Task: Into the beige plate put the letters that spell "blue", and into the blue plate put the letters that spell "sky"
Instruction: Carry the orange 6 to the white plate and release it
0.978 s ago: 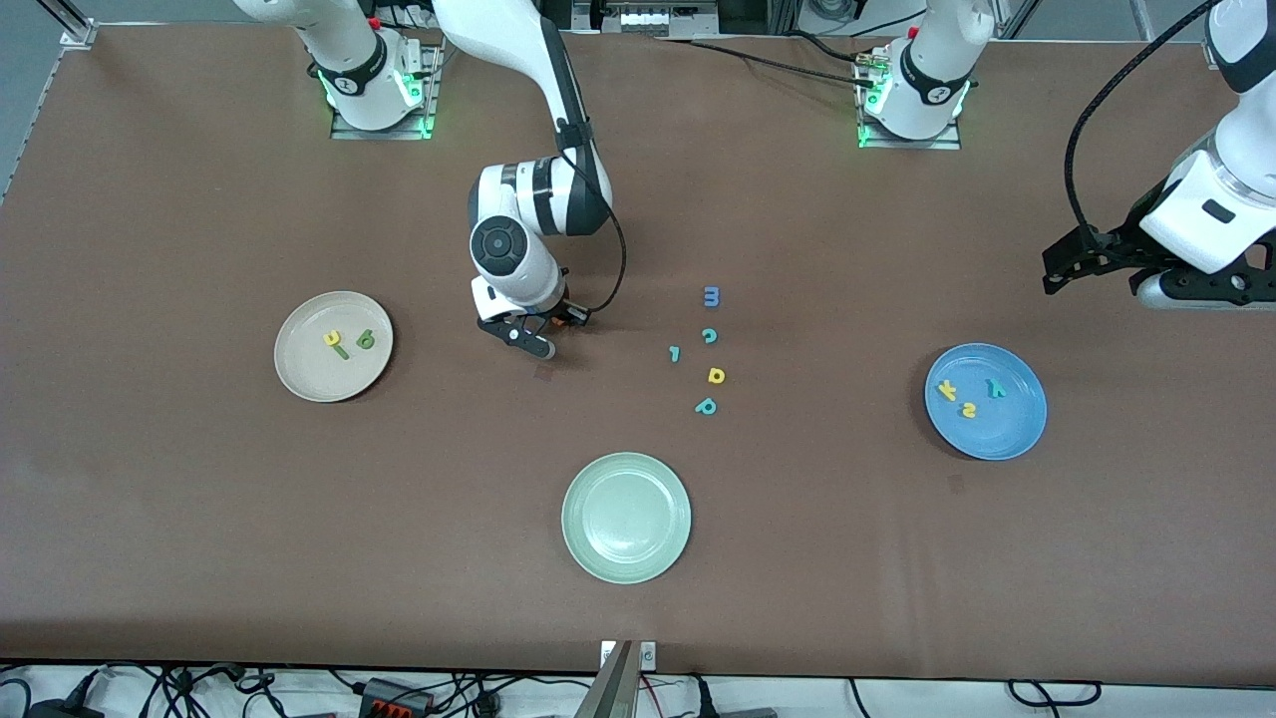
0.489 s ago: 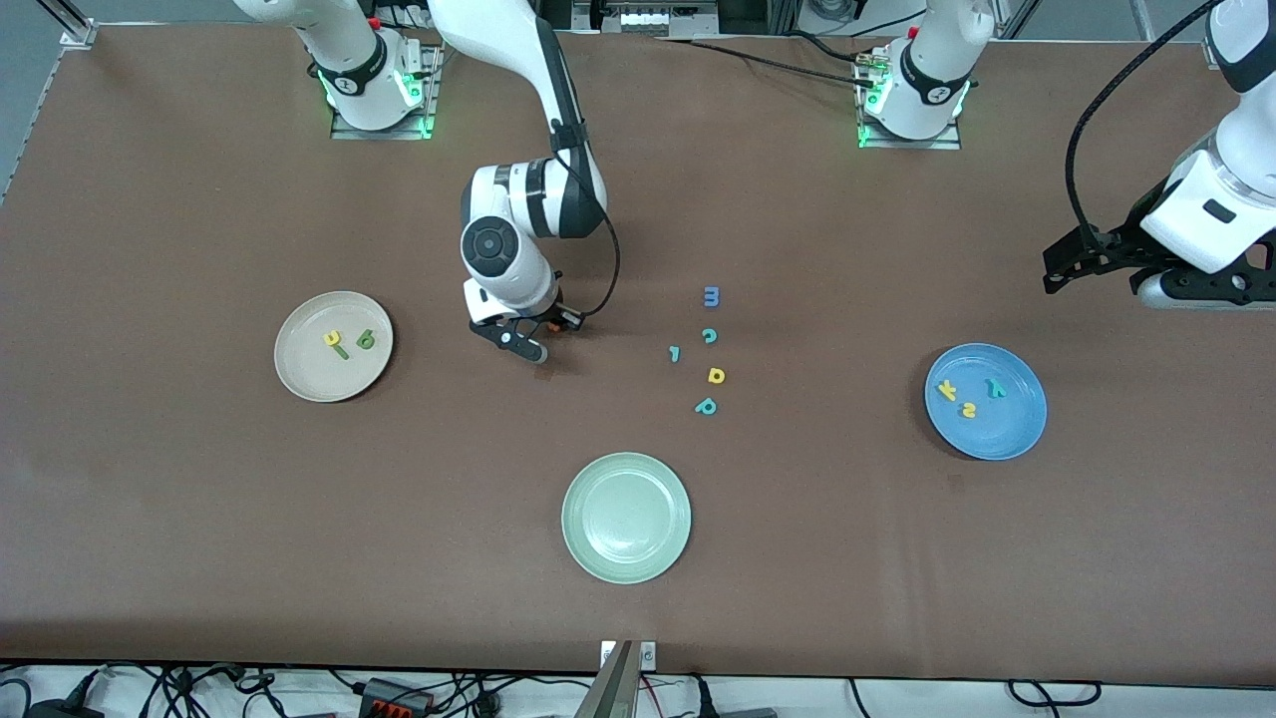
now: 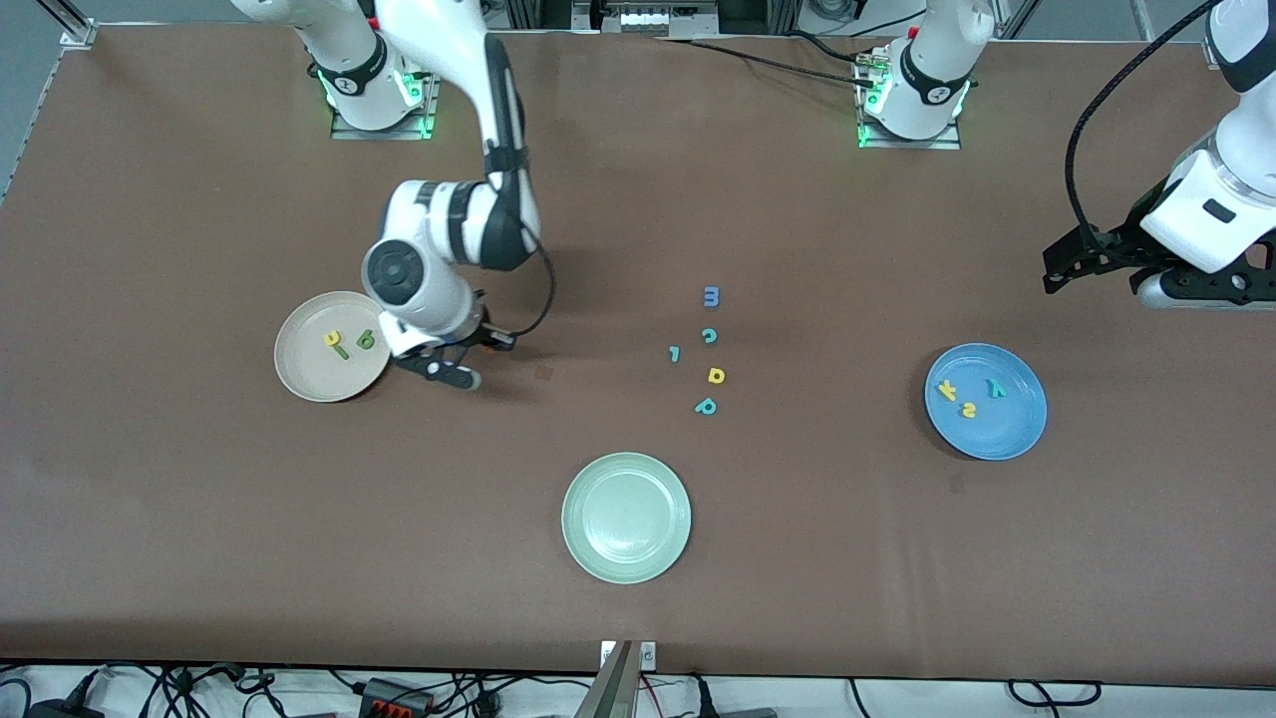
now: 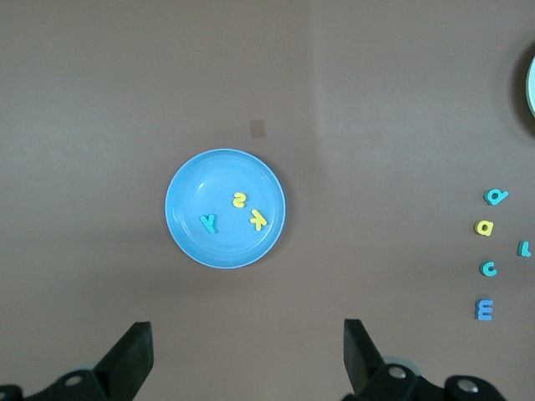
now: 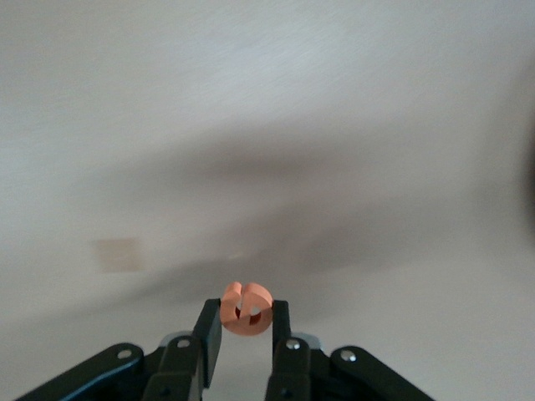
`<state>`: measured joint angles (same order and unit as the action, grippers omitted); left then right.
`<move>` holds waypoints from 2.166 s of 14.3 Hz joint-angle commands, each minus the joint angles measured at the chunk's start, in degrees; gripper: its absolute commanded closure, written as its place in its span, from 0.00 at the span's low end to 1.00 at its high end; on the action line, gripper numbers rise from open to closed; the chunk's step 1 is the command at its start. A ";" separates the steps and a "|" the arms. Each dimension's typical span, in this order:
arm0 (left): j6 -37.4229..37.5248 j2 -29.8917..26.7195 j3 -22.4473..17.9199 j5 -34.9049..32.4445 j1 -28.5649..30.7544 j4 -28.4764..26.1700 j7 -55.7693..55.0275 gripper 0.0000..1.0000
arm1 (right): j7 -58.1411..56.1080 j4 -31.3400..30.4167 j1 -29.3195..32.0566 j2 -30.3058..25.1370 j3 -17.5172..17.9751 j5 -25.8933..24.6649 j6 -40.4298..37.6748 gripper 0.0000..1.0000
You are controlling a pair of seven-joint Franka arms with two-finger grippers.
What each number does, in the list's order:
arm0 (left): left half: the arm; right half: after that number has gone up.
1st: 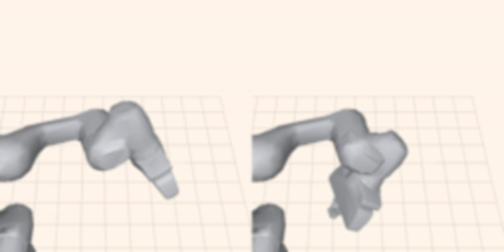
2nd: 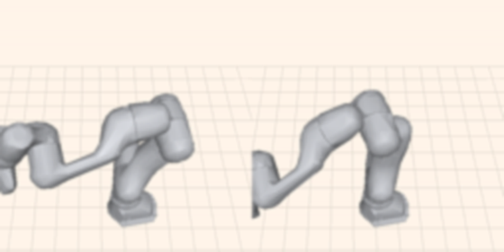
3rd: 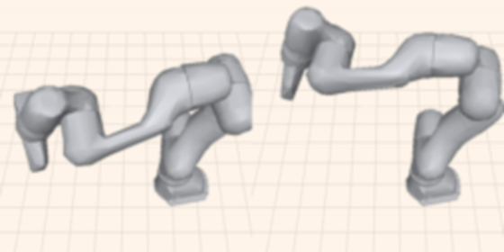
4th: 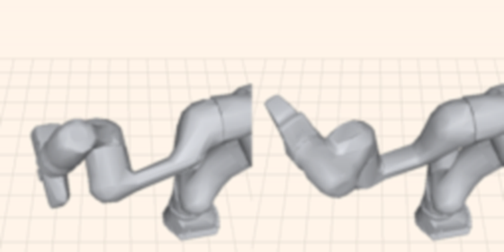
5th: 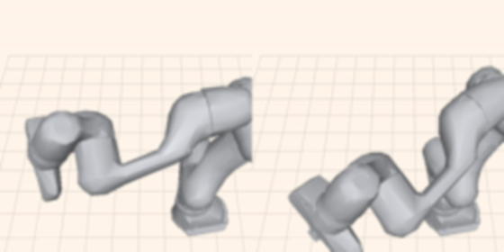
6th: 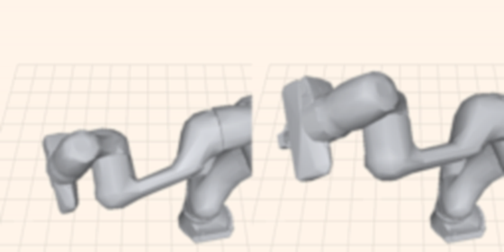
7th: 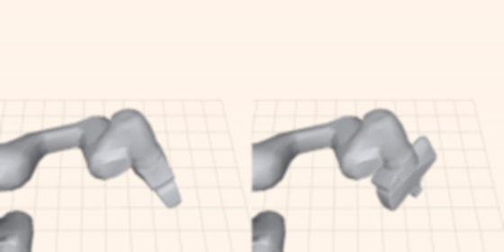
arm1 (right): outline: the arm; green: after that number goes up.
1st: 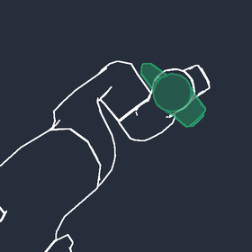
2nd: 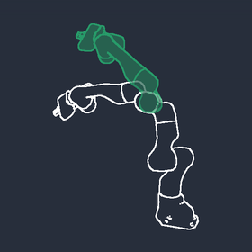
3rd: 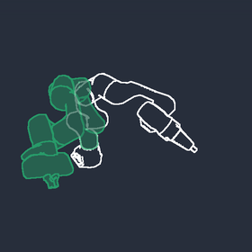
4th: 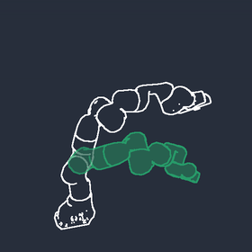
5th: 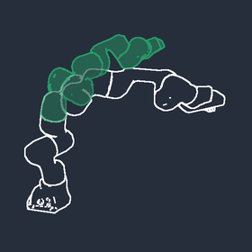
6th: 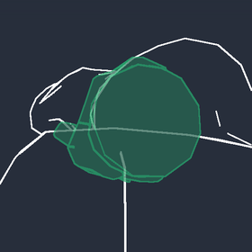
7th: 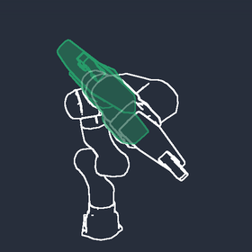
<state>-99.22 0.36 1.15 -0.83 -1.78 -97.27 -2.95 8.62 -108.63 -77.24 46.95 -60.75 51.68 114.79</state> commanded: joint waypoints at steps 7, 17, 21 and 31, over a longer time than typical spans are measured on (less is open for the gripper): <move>1.14 -0.54 -0.01 -0.49 0.02 0.51 1.01 0.00 | -26.89 -4.05 13.94 -0.63 -1.82 -0.88 -9.65 0.81; 1.14 -0.54 -0.01 -0.49 0.02 0.51 1.01 0.00 | -36.56 -5.54 20.36 -0.28 -1.74 -5.36 -12.13 0.80; 1.14 -0.62 -0.01 -0.49 -0.07 0.51 1.01 0.00 | -40.43 -5.81 22.39 0.95 -1.65 -5.37 -11.95 0.78; 1.14 -0.63 0.08 -0.49 -0.16 0.59 0.93 0.00 | -39.21 -2.83 23.45 0.51 -1.83 -5.19 -12.22 0.00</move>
<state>-99.09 0.36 1.17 -0.83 -1.81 -97.25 -2.95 -31.46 -112.97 -54.08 48.39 -62.46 46.98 103.27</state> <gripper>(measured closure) 0.000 0.000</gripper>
